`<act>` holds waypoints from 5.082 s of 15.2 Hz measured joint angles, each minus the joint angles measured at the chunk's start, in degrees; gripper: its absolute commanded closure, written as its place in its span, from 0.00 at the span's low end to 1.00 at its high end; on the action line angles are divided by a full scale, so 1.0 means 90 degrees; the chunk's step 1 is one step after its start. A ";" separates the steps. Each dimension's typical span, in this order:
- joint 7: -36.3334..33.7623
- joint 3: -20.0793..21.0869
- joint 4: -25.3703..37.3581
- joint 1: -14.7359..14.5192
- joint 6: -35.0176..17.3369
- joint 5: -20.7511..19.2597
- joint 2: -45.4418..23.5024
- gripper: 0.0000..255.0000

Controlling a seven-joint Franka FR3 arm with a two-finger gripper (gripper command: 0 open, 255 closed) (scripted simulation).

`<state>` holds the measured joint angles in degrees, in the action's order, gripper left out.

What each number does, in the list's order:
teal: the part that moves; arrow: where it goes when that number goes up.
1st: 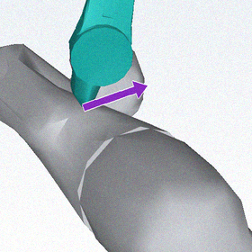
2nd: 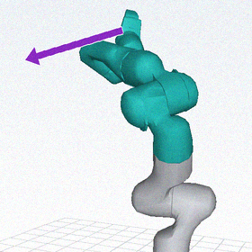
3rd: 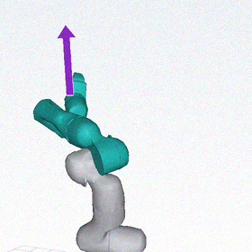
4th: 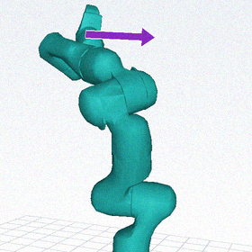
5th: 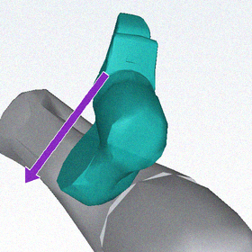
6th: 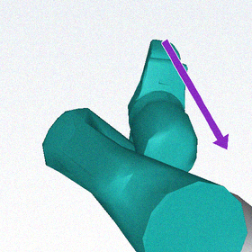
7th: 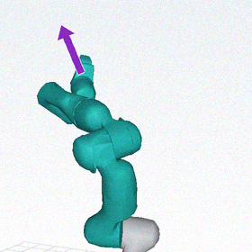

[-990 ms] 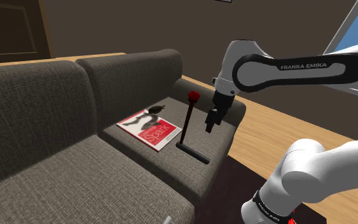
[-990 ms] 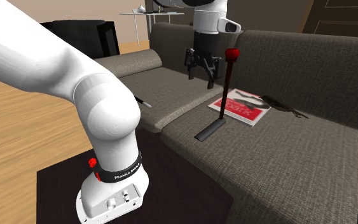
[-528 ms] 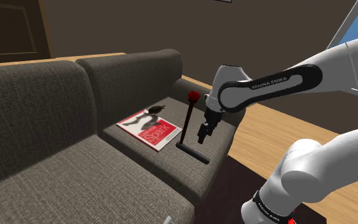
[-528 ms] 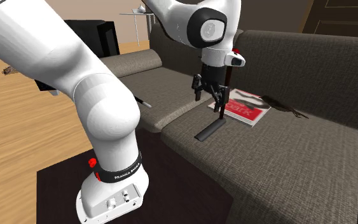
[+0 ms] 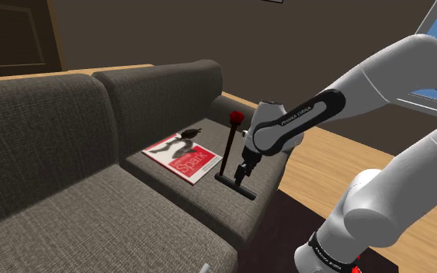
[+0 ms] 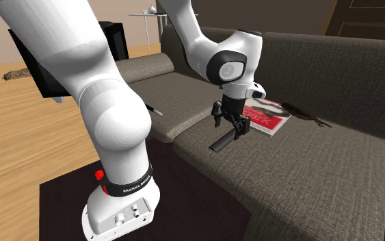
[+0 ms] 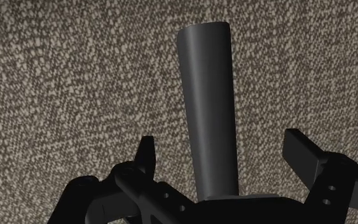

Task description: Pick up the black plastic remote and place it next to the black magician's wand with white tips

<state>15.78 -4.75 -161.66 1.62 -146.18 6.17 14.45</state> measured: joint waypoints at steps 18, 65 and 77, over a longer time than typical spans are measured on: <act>0.0197 -0.0035 -0.0082 -0.0145 -0.0842 0.0306 -0.0726 1.00; -0.4502 0.2823 0.2626 -0.1726 0.0918 0.0120 -0.1338 1.00; -0.6613 0.3207 0.5250 -0.2669 0.1499 -0.1166 -0.3458 1.00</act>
<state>-43.74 24.11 -114.41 -22.40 -132.69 -4.32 -16.68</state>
